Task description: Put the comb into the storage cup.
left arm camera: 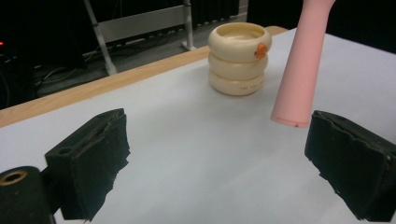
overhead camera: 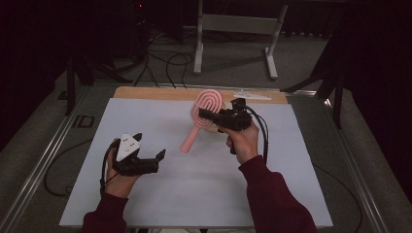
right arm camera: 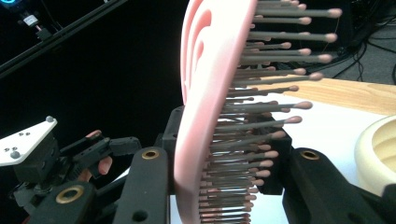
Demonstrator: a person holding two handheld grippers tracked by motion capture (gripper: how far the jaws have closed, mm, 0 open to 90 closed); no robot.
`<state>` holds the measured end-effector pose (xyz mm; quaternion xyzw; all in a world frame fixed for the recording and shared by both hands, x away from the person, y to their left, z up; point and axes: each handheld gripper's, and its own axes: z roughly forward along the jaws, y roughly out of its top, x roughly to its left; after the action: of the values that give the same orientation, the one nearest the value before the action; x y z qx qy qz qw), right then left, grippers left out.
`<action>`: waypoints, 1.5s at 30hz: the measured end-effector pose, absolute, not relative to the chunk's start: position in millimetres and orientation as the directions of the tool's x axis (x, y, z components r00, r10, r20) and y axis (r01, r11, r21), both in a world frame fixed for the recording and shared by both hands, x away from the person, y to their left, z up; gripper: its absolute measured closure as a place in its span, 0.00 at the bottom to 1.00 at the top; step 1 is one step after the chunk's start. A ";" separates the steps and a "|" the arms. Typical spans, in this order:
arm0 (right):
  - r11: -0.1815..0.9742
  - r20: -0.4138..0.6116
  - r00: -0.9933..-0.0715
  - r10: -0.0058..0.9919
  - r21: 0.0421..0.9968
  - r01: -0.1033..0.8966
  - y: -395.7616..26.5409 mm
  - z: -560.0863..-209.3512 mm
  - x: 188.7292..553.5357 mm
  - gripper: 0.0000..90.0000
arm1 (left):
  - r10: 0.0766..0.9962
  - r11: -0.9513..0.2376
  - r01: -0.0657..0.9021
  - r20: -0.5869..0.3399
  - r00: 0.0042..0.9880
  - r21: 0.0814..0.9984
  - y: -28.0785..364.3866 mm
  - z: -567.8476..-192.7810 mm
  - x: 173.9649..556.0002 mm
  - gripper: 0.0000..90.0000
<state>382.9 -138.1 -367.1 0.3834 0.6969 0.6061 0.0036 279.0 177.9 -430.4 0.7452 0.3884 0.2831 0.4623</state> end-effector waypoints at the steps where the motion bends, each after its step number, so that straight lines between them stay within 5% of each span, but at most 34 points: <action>1: -0.028 0.459 -0.705 0.541 0.848 0.530 -138.4 -367.1 383.3 0.70 | 0.843 -0.271 0.312 0.068 0.533 0.911 177.6 -430.5 278.3 0.09; 22: -0.042 0.439 -0.691 0.574 0.858 0.511 -150.8 -357.3 395.4 0.70 | 0.850 -0.284 0.322 0.082 0.520 0.903 179.8 -433.5 278.4 0.16; 45: -0.062 0.430 -0.669 0.606 0.864 0.499 -162.3 -352.6 409.8 0.70 | 0.842 -0.308 0.339 0.089 0.533 0.889 189.4 -447.3 278.3 0.01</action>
<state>409.8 -162.3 -352.6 0.4044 0.6833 0.6063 0.0443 278.3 189.4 -447.3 0.7567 0.3899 0.2857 0.4402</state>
